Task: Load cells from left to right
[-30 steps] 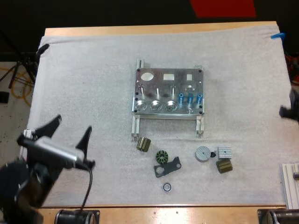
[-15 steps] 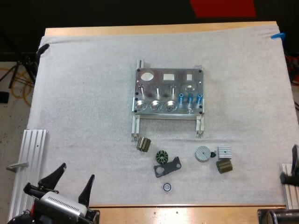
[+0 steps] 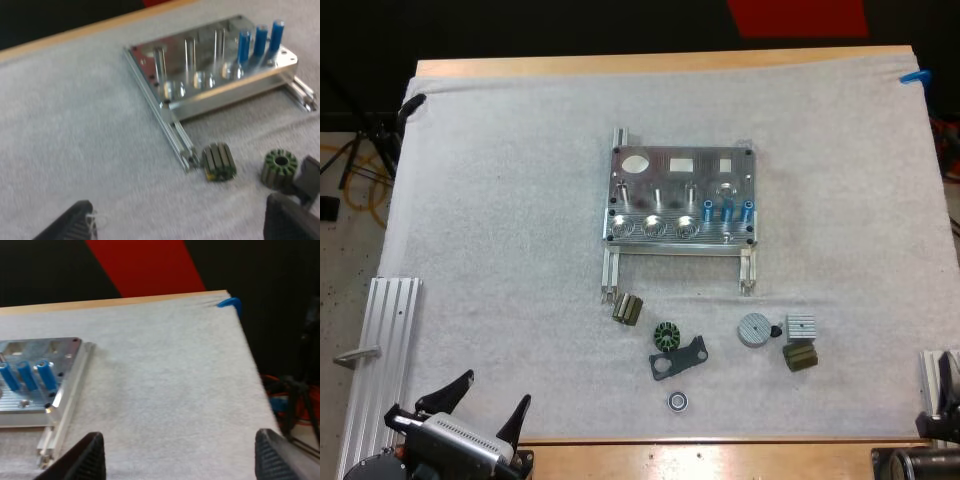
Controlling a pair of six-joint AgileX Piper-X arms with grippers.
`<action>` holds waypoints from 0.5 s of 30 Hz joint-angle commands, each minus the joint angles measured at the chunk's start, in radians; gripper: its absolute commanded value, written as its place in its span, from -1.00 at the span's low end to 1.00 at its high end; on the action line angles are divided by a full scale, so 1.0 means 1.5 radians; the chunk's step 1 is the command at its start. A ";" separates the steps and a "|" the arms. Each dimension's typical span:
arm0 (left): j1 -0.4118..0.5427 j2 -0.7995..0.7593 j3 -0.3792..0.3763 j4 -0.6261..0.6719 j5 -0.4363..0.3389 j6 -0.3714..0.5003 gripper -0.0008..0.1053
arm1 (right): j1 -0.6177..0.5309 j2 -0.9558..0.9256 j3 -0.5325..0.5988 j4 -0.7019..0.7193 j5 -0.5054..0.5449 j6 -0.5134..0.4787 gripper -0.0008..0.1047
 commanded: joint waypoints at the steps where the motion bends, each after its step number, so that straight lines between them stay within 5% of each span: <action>1: -0.003 -0.093 0.008 -0.044 0.004 -0.006 0.28 | -0.003 -0.029 0.014 -0.028 -0.017 0.003 0.18; 9: -0.003 -0.093 0.100 -0.220 -0.001 -0.006 0.28 | -0.003 -0.027 0.104 -0.135 -0.017 0.003 0.18; 15: -0.003 -0.092 0.150 -0.235 -0.001 -0.006 0.28 | -0.003 -0.027 0.143 -0.152 -0.026 0.008 0.18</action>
